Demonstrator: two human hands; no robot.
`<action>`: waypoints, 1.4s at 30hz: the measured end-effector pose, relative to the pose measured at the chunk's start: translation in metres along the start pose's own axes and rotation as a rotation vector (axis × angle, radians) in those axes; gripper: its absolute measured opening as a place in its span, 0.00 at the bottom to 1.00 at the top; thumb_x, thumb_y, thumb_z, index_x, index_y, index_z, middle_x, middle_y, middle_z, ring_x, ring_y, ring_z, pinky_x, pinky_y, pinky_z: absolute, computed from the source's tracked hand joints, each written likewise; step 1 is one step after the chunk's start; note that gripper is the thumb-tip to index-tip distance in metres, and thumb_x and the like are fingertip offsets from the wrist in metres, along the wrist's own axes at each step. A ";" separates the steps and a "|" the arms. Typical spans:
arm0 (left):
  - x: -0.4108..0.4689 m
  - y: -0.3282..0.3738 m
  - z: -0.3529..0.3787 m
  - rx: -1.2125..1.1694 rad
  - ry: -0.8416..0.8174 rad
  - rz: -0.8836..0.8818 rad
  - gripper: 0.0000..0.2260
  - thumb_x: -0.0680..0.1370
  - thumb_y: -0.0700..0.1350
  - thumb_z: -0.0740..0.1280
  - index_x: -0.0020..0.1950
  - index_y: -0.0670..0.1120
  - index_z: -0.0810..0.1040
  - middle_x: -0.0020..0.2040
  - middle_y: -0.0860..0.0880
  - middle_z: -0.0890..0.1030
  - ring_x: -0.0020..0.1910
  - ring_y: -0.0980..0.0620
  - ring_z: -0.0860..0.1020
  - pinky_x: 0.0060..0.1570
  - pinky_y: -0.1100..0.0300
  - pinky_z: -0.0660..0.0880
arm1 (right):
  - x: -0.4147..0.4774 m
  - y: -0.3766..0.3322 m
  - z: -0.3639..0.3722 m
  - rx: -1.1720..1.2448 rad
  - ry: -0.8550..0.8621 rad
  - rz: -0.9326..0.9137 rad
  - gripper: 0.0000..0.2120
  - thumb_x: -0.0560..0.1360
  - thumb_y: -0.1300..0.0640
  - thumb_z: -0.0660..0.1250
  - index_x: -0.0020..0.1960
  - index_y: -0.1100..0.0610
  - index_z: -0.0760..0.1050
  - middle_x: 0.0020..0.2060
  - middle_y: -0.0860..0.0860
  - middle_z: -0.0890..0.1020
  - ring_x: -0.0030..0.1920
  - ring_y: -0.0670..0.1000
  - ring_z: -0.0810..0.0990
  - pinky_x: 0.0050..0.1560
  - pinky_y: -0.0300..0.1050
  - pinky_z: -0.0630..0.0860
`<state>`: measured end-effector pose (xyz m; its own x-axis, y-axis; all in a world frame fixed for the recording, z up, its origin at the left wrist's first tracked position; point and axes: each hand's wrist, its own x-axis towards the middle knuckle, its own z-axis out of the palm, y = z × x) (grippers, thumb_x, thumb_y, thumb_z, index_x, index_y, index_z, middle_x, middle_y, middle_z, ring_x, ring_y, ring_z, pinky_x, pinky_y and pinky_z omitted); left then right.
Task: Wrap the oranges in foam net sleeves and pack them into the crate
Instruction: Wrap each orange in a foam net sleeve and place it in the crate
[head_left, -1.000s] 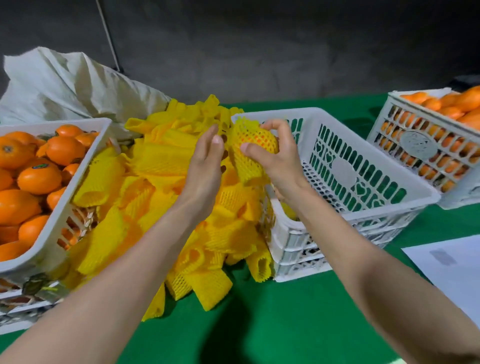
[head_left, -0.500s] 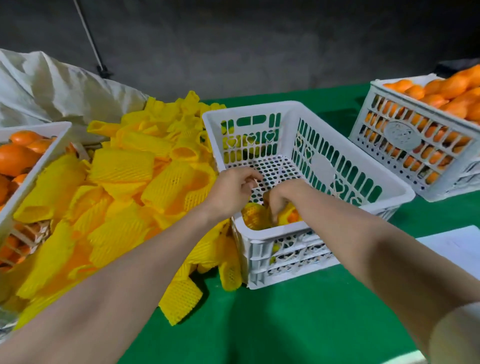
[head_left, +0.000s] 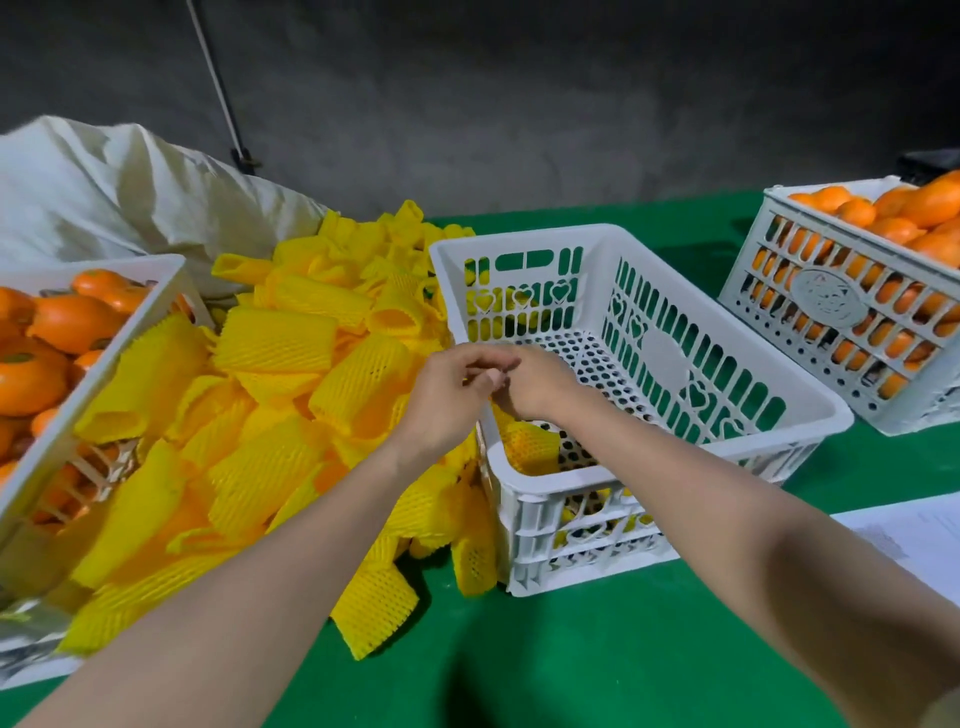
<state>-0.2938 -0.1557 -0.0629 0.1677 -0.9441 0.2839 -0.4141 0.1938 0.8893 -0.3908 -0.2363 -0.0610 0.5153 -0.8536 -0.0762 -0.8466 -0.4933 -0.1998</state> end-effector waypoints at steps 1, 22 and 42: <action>-0.002 -0.001 -0.008 -0.047 0.060 -0.026 0.12 0.78 0.32 0.62 0.48 0.48 0.79 0.48 0.47 0.82 0.48 0.52 0.79 0.49 0.63 0.77 | -0.001 -0.002 -0.004 0.120 0.161 0.013 0.10 0.75 0.58 0.62 0.56 0.57 0.72 0.43 0.53 0.77 0.41 0.54 0.74 0.37 0.46 0.71; -0.077 -0.046 -0.205 -0.082 0.530 -0.316 0.07 0.79 0.37 0.64 0.54 0.46 0.78 0.48 0.48 0.82 0.47 0.51 0.80 0.40 0.62 0.74 | 0.055 -0.120 -0.013 0.633 0.153 -0.173 0.20 0.74 0.55 0.69 0.28 0.54 0.64 0.27 0.49 0.66 0.31 0.49 0.67 0.33 0.45 0.59; -0.071 -0.010 -0.199 -0.813 0.257 -0.595 0.12 0.79 0.29 0.57 0.44 0.42 0.76 0.32 0.48 0.82 0.35 0.50 0.79 0.36 0.55 0.77 | -0.029 -0.170 -0.009 1.658 -0.139 -0.005 0.13 0.79 0.65 0.50 0.54 0.69 0.70 0.55 0.64 0.75 0.54 0.60 0.75 0.57 0.59 0.72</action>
<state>-0.1233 -0.0375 -0.0209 0.3728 -0.8791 -0.2971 0.5100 -0.0733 0.8570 -0.2632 -0.1299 -0.0161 0.6013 -0.7875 -0.1352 0.1589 0.2837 -0.9456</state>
